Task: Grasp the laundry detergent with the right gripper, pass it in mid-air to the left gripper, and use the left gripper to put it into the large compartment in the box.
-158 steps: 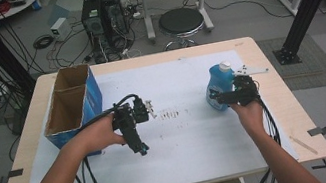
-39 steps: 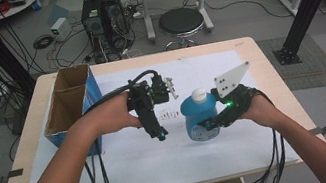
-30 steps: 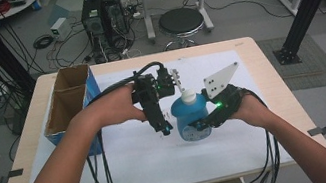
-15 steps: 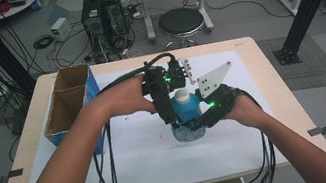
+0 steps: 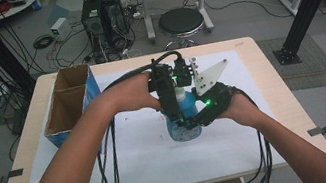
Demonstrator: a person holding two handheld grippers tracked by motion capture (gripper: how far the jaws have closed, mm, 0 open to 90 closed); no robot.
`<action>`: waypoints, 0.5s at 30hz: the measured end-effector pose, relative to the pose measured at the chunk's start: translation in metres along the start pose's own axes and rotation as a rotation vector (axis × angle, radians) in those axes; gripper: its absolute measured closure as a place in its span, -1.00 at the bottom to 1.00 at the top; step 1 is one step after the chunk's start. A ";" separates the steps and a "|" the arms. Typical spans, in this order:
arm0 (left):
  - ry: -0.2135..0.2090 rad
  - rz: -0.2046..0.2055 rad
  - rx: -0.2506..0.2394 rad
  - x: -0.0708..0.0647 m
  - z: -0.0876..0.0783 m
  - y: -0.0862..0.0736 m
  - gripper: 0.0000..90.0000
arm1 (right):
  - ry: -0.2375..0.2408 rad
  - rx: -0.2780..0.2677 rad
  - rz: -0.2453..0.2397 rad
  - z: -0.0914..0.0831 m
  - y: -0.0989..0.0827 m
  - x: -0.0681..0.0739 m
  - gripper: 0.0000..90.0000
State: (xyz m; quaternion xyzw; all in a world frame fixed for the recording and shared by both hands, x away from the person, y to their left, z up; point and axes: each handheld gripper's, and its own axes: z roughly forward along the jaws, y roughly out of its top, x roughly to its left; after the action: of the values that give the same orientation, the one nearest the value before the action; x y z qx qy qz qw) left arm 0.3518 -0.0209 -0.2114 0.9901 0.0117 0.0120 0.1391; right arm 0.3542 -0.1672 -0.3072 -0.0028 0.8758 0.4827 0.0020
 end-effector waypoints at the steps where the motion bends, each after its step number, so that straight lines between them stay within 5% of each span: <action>1: 0.000 0.000 0.000 0.000 0.000 0.000 -0.91 | -0.001 0.002 0.000 0.000 0.000 0.000 0.02; 15: -0.009 0.025 0.011 0.001 0.005 0.002 -0.75 | 0.001 0.007 0.008 0.001 0.000 0.000 0.02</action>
State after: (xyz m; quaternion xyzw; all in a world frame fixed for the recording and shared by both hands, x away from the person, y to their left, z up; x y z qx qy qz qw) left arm 0.3532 -0.0237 -0.2153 0.9910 -0.0012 0.0092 0.1336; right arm 0.3541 -0.1662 -0.3083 0.0004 0.8775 0.4796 -0.0001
